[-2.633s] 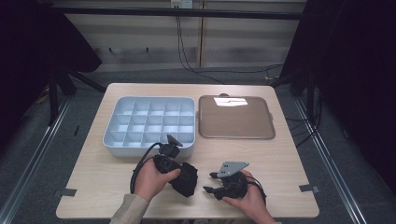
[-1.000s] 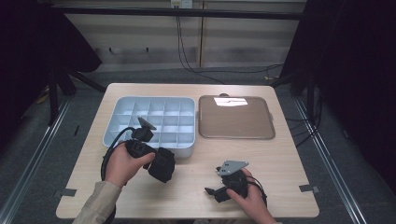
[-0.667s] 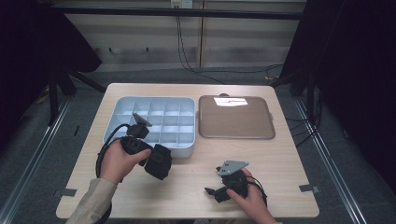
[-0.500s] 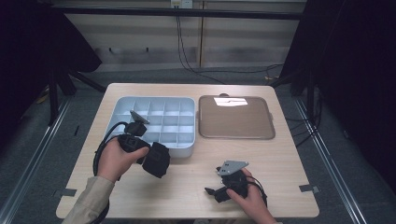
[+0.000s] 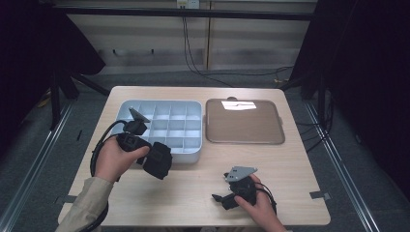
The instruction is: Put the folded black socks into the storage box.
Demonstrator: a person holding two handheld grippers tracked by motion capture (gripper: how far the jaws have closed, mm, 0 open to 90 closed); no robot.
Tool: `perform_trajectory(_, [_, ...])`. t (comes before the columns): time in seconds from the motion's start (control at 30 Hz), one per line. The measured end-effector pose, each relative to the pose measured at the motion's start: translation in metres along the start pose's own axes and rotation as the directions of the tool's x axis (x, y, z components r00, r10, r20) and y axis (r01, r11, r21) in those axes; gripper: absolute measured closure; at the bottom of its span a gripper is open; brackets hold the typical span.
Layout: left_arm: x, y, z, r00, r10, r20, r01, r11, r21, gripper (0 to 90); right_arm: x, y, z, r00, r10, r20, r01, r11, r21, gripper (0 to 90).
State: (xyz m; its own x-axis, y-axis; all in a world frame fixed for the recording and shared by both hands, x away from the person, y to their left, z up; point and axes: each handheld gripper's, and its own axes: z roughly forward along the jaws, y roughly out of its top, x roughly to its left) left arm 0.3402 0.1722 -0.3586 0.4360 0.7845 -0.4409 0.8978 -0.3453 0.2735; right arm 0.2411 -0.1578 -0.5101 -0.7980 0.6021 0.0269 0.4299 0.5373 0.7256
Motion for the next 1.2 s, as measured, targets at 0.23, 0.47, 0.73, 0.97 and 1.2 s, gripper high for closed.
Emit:
perform_trajectory(0.23, [0.003,0.003,-0.014,0.9999,-0.011,-0.013,0.010,0.9999,-0.011,71.2,0.000,0.000,0.000,1.0000,0.004,0.001,-0.004,1.000,0.001,13.4])
perform_trajectory(0.47, [0.010,0.007,-0.025,0.9993,-0.033,-0.018,0.033,0.9992,-0.025,71.3,0.000,0.000,0.000,1.0000,0.001,0.002,-0.001,1.000,0.000,13.4])
perform_trajectory(0.73, [0.015,0.011,-0.039,0.9989,-0.040,-0.026,0.039,0.9986,-0.037,71.2,0.000,0.000,0.000,1.0000,0.001,0.003,-0.001,1.000,0.000,13.4])
perform_trajectory(0.97, [0.020,0.014,-0.047,0.9982,-0.054,-0.024,0.053,0.9975,-0.046,71.2,0.000,0.000,0.000,1.0000,0.002,0.002,-0.002,1.000,0.000,13.4])
perform_trajectory(1.2, [0.027,0.017,-0.050,0.9971,-0.072,-0.025,0.071,0.9961,-0.053,71.2,0.000,0.000,0.000,1.0000,0.002,0.003,-0.002,1.000,0.000,13.4])
